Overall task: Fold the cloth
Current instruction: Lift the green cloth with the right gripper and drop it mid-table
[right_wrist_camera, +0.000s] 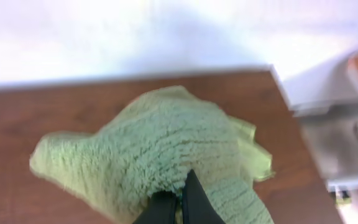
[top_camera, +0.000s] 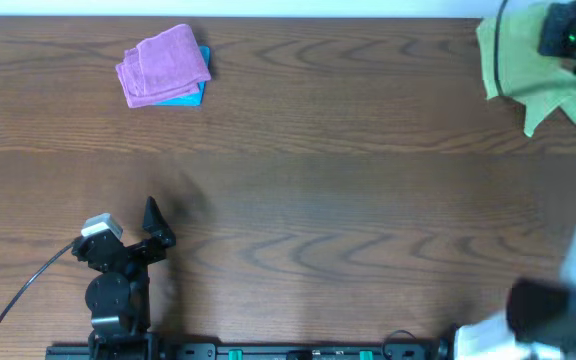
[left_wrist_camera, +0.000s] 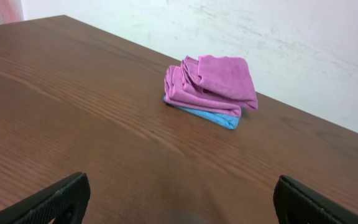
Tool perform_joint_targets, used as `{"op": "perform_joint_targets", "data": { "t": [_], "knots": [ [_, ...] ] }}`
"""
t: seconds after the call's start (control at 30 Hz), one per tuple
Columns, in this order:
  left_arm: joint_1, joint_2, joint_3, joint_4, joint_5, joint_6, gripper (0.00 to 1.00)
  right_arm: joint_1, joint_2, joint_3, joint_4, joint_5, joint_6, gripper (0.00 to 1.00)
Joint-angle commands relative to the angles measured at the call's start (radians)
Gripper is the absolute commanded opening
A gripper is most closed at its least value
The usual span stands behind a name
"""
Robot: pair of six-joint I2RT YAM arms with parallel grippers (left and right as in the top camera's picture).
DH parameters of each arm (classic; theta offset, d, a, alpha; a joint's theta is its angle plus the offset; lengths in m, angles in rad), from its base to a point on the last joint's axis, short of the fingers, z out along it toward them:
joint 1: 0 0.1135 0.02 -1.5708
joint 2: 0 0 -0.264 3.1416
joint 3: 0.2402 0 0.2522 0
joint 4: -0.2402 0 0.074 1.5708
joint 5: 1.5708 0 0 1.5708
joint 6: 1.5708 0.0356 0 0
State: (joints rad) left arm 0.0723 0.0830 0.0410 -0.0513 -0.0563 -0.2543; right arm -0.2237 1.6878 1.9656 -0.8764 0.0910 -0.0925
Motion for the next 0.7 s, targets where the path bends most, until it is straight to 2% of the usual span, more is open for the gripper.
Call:
{"op": "perform_joint_targets", "data": {
  "t": [0.0,0.13,0.3,0.43,0.67],
  "knots": [
    [0.006,-0.005,-0.036,-0.019,-0.009,0.018,0.96,0.014,-0.129,-0.161,0.045,-0.021,-0.013,0.01],
    [0.006,-0.005,-0.036,-0.019,-0.009,0.018,0.95,0.034,-0.348,-0.352,0.113,-0.021,-0.013,0.01],
    [0.006,-0.005,-0.036,-0.019,-0.009,0.018,0.95,0.067,-0.563,-0.47,0.068,-0.044,-0.013,0.01],
    [0.006,-0.005,-0.036,-0.019,-0.009,0.018,0.95,0.08,-0.643,-0.483,-0.019,-0.219,-0.013,0.02],
    [0.006,-0.005,-0.036,-0.019,-0.009,0.018,0.95,0.137,-0.64,-0.483,-0.119,-0.458,-0.014,0.02]
  ]
}}
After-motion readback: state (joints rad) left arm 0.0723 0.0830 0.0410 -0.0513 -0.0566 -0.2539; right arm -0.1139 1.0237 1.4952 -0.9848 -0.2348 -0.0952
